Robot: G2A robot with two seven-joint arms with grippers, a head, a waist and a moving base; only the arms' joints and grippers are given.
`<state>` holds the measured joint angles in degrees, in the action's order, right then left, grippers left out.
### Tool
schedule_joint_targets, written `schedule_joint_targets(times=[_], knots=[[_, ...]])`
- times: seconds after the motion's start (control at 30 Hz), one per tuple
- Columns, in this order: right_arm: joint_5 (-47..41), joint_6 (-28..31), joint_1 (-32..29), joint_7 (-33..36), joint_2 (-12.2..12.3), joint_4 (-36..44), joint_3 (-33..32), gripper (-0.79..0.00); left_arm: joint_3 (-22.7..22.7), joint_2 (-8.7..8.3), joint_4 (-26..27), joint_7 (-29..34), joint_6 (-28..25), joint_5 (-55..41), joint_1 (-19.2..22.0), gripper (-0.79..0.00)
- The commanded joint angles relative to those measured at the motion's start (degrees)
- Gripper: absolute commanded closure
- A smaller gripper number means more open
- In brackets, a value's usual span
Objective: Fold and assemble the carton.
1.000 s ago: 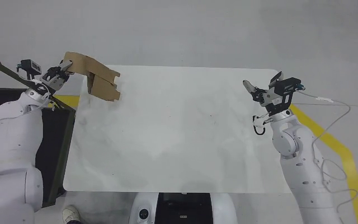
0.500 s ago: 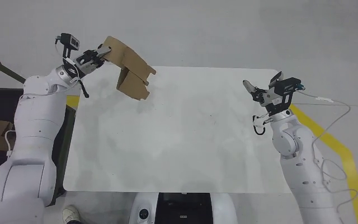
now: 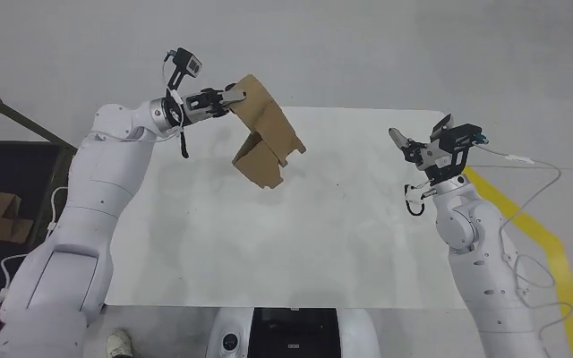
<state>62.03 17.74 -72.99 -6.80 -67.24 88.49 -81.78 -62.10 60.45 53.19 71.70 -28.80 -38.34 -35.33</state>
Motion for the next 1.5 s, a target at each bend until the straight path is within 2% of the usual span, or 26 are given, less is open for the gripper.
schedule_joint_targets(times=[0.0, 0.1, 1.3, 1.37, 1.47], knots=[[0.0, 0.0, 0.0, 0.0, 0.0, 0.0, 0.0, -0.785, 0.8, 0.4, -0.3, 0.7, 0.5, -0.5, 0.5, 0.0], [0.0, 0.0, 0.0, 0.0, 0.0, 0.0, 0.0, -0.785, 1.5, 0.81, -0.7, 1.9, 1.1, -1.4, 1.2, 0.0], [-0.8, -0.1, -0.3, 0.4, -0.1, 0.0, 0.2, -0.785, 1.5, 0.81, -0.7, 1.9, 1.1, -1.4, 1.2, 0.0], [-3.9, 2.4, -0.4, 1.9, -0.2, -0.6, 0.6, -0.785, 1.8, 0.75, 0.5, -0.1, 2.1, 1.2, 0.5, 0.0], [-7.2, 9.4, 0.5, 6.0, 0.0, -2.2, 1.5, -0.785, 1.9, 0.94, 1.0, 0.4, 4.1, -0.3, 0.0, 0.0]])
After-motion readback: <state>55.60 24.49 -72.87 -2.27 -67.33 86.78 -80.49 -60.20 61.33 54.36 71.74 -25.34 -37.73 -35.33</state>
